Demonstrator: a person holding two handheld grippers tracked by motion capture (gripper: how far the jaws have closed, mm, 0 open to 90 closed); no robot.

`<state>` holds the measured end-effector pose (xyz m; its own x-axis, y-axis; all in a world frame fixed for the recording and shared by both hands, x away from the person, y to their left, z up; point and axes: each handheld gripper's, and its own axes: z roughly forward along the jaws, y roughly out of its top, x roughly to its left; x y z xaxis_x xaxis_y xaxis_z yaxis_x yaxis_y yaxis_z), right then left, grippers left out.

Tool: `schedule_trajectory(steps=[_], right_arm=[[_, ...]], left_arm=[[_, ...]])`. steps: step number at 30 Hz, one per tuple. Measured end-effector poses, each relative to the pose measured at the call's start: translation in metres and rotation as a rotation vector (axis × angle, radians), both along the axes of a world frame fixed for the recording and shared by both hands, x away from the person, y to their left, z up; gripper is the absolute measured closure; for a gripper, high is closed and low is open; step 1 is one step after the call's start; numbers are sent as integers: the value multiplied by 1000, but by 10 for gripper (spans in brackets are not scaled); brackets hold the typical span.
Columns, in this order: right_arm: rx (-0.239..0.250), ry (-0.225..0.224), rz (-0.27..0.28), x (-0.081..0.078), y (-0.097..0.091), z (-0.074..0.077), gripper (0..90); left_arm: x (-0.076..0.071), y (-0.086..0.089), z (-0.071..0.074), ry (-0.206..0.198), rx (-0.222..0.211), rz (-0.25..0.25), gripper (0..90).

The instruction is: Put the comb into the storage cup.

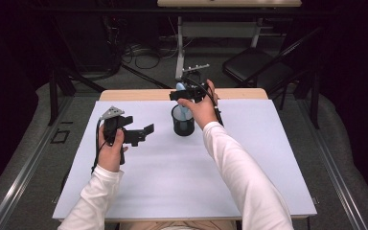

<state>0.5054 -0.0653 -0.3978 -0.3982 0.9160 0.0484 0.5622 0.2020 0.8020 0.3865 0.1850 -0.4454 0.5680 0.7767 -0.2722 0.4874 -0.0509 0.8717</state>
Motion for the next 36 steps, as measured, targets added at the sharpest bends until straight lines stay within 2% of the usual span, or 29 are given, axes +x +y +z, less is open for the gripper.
schedule_trajectory(steps=[17, 28, 36], right_arm=[[10, -13, 2, -6, -4, 8, 14], [16, -36, 12, -14, -10, 19, 16], [14, -58, 39, -25, -15, 30, 16]], left_arm=[[0, 1, 1, 4, -7, -2, 6], [-1, 3, 2, 5, -12, -4, 6], [-1, 4, 3, 1, -12, -2, 6]])
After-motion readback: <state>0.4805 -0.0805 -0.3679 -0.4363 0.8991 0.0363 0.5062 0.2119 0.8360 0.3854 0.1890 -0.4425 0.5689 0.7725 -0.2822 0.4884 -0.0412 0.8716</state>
